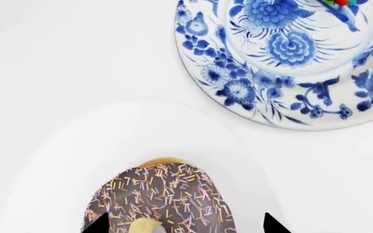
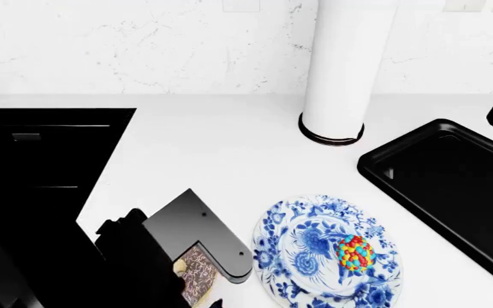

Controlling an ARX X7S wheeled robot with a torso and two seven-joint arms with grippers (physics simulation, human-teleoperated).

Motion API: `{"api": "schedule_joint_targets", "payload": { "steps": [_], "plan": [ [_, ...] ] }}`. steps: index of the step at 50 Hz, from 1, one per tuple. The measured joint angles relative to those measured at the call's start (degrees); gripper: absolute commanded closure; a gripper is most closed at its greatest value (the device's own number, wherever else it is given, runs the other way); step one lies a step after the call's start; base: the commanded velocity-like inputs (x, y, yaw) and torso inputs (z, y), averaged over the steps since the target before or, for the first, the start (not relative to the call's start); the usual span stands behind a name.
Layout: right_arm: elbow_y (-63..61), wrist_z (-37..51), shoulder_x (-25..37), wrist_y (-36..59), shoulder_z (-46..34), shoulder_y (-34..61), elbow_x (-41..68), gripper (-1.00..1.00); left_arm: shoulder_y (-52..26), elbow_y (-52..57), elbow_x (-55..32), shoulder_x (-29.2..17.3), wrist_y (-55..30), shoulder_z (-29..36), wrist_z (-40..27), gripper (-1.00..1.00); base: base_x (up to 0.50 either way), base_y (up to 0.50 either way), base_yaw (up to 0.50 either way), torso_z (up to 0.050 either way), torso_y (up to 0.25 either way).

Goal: Move the dessert items from the plate to the tray.

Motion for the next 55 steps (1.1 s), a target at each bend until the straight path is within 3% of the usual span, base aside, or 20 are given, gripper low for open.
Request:
{"api": "schedule_joint_targets", "payload": {
  "steps": [25, 26, 40, 55],
  "plan": [
    [-0.8, 0.0, 0.1, -1.0, 0.8, -1.3, 0.3, -1.00, 1.3, 1.2, 3.4, -0.7, 1.7, 0.3, 1.0, -1.00, 0.00, 0.00, 0.00, 0.000, 0.000],
    [-0.8, 0.0, 0.1, -1.0, 0.8, -1.3, 0.3, -1.00, 1.4, 1.2, 3.6, -0.7, 1.7, 0.3, 1.0, 1.00, 0.00, 0.00, 0.00, 0.000, 0.000],
    [-0.8, -0.2, 0.1, -1.1, 0.5, -1.2, 0.0, -1.00, 0.5, 1.7, 5.3, -1.0, 1.1, 0.4, 0.4, 1.00, 0.00, 0.00, 0.00, 0.000, 0.000],
    [-0.8, -0.3, 0.6, -1.3, 0.3, -0.7, 0.1, -1.00, -4.1, 1.3, 1.4, -1.6, 1.2, 0.1, 0.3, 1.00, 0.00, 0.00, 0.00, 0.000, 0.000]
  ]
}}
